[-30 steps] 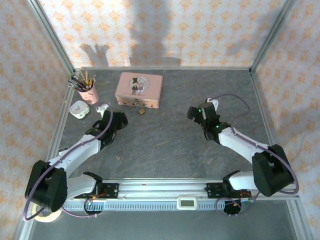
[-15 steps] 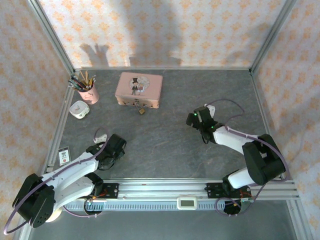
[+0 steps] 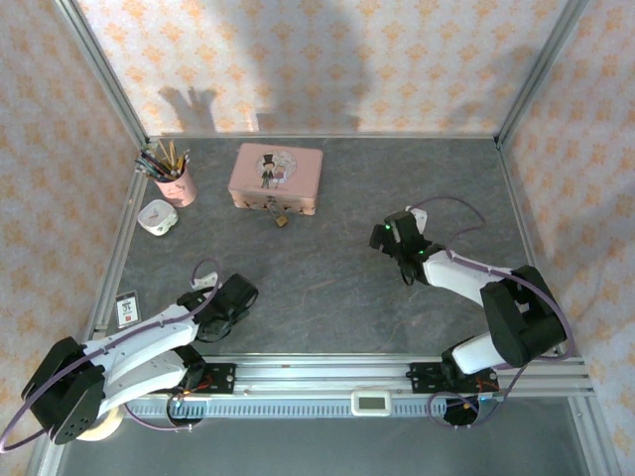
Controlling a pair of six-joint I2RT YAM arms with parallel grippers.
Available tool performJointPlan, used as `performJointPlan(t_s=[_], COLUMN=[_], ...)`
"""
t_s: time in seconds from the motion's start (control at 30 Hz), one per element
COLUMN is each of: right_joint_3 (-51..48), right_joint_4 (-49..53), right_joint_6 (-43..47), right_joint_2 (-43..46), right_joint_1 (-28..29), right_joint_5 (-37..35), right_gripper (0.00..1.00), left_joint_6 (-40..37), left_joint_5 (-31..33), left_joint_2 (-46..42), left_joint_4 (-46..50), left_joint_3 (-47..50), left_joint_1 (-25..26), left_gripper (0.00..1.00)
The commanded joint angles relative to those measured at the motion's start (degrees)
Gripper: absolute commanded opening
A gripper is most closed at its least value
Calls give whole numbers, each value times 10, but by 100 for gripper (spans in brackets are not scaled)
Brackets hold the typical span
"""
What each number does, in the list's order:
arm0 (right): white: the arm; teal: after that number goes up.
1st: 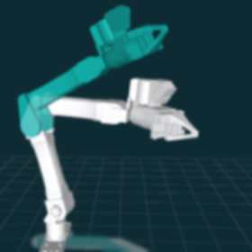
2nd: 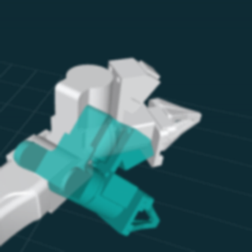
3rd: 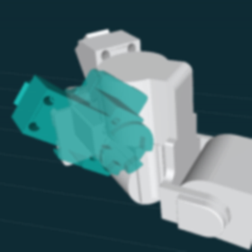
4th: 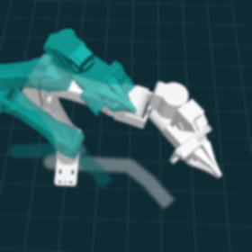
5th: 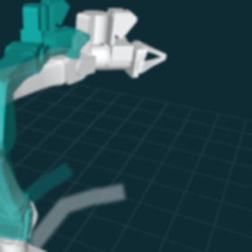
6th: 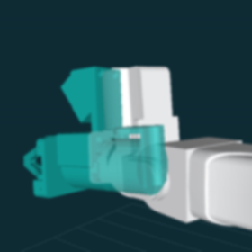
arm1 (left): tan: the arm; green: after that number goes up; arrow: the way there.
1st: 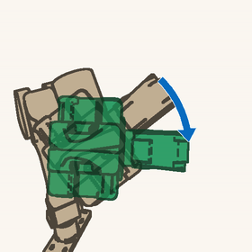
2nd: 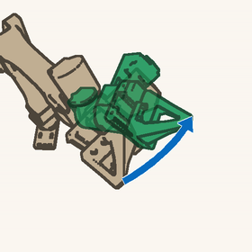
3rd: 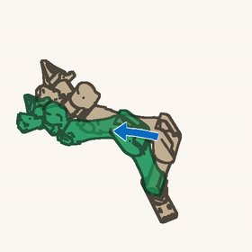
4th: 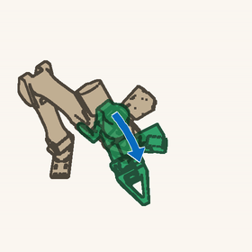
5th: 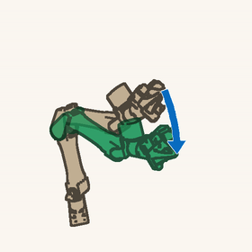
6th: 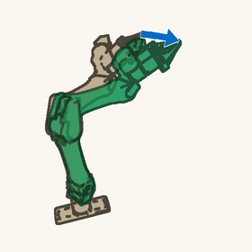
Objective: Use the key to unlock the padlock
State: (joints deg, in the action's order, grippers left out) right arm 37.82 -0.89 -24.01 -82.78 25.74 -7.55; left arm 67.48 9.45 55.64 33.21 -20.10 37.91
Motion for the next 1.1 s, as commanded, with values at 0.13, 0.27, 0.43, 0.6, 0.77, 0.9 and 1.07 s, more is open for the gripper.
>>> performJointPlan(t_s=[0.13,0.27,0.43,0.6,0.77,0.9,1.07], right_joint_3=[0,5,8,0,-19,-35,-29], right_joint_4=[1,3,9,9,9,3,-5], right_joint_6=[0,5,7,-4,-22,-33,-29], right_joint_2=[14,16,24,46,64,84,81], right_joint_1=[3,3,3,4,9,20,62], right_joint_5=[-24,-28,-31,-8,22,51,106], right_gripper=[100,100,100,100,100,100,94], left_joint_6=[0,-29,-80,-126,-151,-161,-168], left_joint_5=[-53,-45,-50,-92,-128,-139,-116], left_joint_2=[64,109,204,327,423,458,427], left_joint_4=[-40,-70,-158,-230,-273,-283,-277], left_joint_3=[-22,-67,-136,-231,-308,-336,-331], left_joint_1=[25,26,26,28,34,40,27], left_gripper=[0,0,0,0,0,13,47])
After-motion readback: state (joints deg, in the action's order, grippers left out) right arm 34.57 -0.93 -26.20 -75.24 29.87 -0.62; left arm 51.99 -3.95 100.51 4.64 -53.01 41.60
